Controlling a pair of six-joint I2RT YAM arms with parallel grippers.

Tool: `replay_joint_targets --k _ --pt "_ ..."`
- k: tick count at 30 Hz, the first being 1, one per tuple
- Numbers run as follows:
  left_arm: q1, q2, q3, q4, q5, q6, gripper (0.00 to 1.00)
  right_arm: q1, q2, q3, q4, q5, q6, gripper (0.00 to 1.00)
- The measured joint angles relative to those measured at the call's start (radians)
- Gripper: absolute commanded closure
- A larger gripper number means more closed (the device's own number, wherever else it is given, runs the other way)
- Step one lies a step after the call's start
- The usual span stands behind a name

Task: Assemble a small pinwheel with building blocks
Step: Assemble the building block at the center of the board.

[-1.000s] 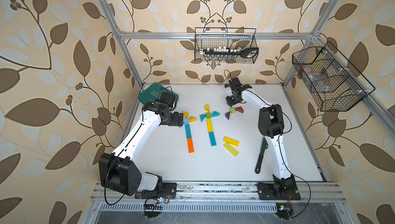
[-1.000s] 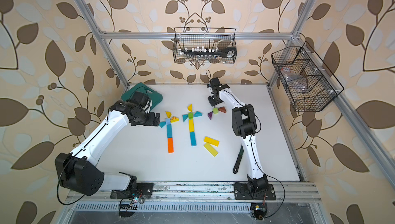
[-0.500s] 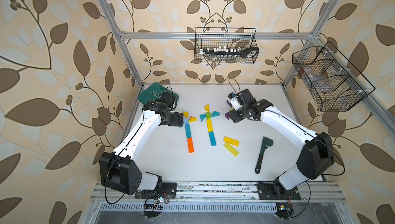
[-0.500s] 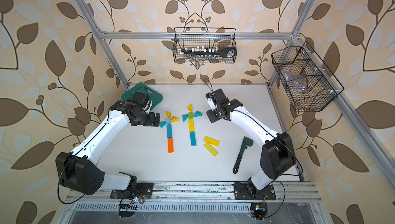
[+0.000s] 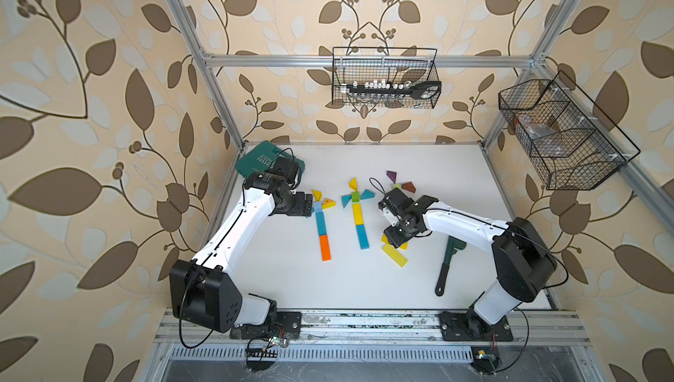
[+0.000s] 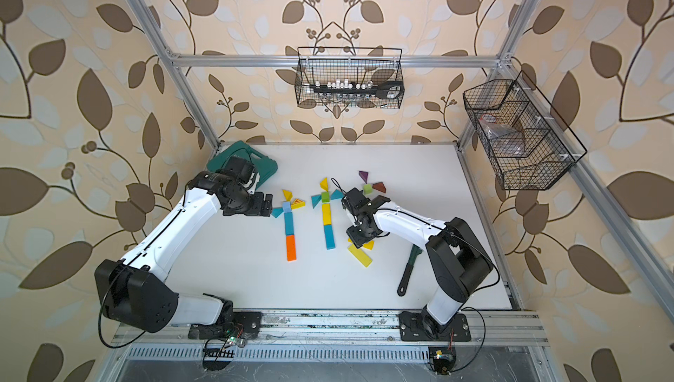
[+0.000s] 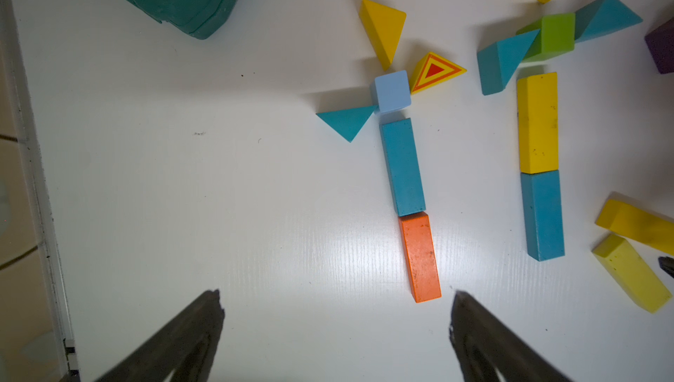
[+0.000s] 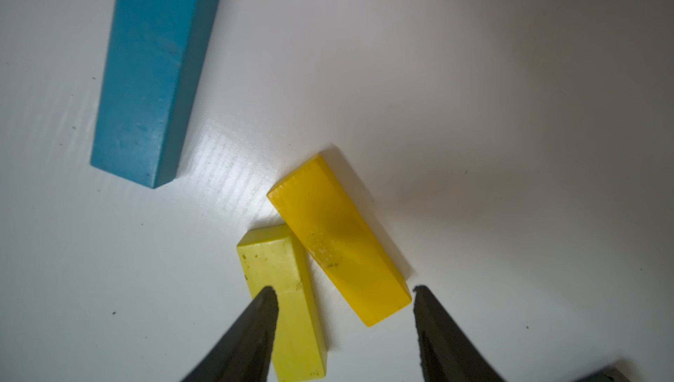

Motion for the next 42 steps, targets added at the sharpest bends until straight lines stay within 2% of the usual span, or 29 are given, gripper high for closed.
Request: replay_joint_targets --k 15,21,25,28,35,42 --pt "0.000 0.000 0.000 0.000 0.000 0.000 0.01 0.000 0.099 0.001 0.002 0.045 -0.002 0.43" --pt "0.000 0.000 0.000 0.000 0.000 0.000 0.01 -0.002 0.145 0.050 0.015 0.049 -0.006 0.61" --pt "0.000 0.000 0.000 0.000 0.000 0.000 0.01 -0.016 0.162 0.072 0.026 0.044 0.000 0.82" --pt "0.000 0.000 0.000 0.000 0.000 0.000 0.01 -0.065 0.159 0.073 0.027 0.024 0.021 0.89" --pt "0.005 0.000 0.000 0.000 0.000 0.000 0.01 -0.291 0.082 0.044 0.029 -0.041 0.034 0.90" --pt "0.006 0.000 0.000 -0.001 -0.001 0.000 0.01 -0.328 0.148 0.117 0.026 -0.077 0.029 0.92"
